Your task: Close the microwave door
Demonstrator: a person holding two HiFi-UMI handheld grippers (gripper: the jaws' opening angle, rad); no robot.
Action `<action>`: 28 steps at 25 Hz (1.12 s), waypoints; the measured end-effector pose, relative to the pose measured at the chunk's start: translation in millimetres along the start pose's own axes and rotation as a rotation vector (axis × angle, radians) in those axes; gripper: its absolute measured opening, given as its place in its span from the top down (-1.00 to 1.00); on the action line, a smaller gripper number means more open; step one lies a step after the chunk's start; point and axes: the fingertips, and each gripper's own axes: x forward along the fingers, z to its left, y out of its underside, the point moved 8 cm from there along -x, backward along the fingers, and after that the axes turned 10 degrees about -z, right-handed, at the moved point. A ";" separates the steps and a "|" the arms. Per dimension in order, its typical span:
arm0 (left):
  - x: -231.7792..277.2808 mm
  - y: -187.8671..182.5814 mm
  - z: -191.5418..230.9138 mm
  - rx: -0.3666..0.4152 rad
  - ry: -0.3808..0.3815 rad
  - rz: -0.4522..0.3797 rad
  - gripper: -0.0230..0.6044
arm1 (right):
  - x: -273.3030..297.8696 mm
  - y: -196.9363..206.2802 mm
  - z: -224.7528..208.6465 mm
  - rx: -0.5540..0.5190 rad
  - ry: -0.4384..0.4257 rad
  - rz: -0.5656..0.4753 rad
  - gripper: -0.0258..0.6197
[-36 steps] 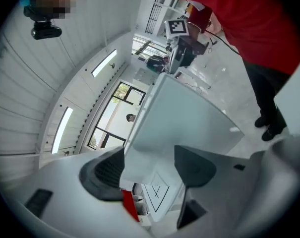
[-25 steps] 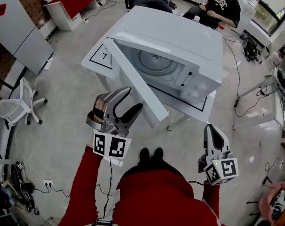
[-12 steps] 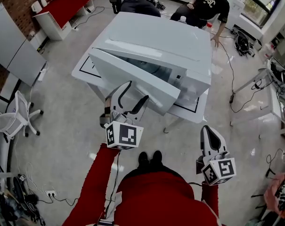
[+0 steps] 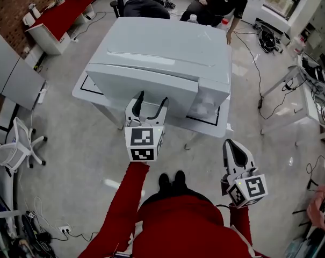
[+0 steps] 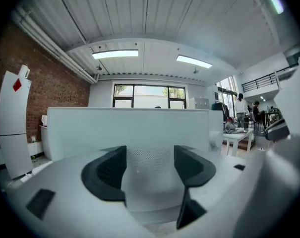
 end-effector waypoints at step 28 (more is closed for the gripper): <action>15.7 1.4 -2.4 -0.098 -0.109 0.013 -0.07 | 34.6 5.4 -19.7 0.022 -0.068 0.011 0.88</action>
